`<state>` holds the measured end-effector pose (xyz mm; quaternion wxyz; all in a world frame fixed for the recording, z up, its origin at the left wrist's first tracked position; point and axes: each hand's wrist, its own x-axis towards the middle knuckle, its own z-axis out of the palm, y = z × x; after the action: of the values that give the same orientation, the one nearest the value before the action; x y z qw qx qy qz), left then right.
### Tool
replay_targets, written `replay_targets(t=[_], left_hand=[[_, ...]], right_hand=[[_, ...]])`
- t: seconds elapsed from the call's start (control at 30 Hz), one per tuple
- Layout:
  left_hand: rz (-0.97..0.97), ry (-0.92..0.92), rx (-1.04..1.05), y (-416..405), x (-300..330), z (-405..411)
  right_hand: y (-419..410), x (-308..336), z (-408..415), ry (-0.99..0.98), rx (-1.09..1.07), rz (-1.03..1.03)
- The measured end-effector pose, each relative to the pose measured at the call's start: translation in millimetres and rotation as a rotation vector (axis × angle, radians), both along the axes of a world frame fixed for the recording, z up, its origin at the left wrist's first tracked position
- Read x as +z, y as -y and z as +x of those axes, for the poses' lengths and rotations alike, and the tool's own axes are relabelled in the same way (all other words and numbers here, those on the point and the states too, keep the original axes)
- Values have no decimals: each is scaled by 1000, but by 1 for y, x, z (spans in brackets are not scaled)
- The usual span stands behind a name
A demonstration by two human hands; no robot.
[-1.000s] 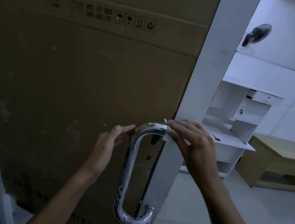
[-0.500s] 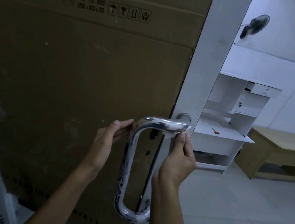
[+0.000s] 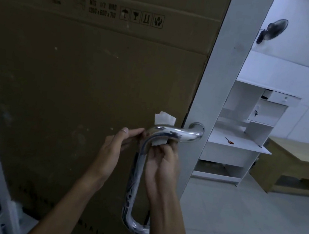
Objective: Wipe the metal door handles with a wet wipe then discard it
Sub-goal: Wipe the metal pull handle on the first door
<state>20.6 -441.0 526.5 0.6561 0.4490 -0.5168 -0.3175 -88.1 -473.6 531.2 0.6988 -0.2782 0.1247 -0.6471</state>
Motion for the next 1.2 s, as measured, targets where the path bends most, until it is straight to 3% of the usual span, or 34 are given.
replay_targets(t=[0.13,0.2,0.33,0.43,0.53,0.77,1.03,1.2], left_hand=[[5,15,-1,1,-2,4],[22,19,19,1,-3,6],[77,30,57,0,-8,5],[62,8,68,0,-8,2],[46,3,47,-2,-6,2],[40,-4,17,-3,-7,2],[29,-39,5,-7,-3,0],[83,11,15,-10,-1,0]], right_hand=[[10,-14,-2,-656,-110,-155],[12,-19,-8,-785,-99,-233],[1,-36,-6,-798,-228,-337],[-11,-60,9,-763,-544,-344],[-14,-68,23,-848,-834,-394],[0,-57,19,-823,-1094,-570],[3,-41,7,-948,-1208,-851],[5,-14,-9,-1234,-1482,-772]])
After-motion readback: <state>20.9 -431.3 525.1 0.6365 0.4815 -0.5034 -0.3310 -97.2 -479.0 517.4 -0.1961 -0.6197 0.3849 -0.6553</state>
